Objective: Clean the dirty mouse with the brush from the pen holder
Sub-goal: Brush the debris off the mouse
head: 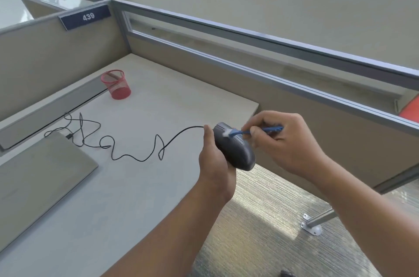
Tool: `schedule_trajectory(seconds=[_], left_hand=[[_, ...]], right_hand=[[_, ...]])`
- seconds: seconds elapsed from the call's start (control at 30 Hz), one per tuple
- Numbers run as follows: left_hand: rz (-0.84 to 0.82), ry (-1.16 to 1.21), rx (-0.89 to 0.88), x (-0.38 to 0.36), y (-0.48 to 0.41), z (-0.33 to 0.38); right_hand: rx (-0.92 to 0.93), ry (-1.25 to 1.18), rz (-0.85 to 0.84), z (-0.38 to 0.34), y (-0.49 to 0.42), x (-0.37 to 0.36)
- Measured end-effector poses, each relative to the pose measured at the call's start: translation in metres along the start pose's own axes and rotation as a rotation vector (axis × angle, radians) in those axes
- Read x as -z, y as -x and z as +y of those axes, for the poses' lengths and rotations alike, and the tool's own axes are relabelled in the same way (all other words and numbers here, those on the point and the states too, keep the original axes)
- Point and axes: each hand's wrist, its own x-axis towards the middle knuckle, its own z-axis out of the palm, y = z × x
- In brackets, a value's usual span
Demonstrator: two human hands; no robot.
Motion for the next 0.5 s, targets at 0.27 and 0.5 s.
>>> schedule_trajectory(seconds=[0.27,0.5], left_hand=[[0.07,0.02,-0.038,0.001,-0.002,0.006],[0.02,-0.007,-0.037,-0.005,0.002,-0.001]], right_hand=[[0.078,0.376,-0.199,0.015,0.026,0.026],[0.024,0.098,-0.002,0.008,0.006,0.018]])
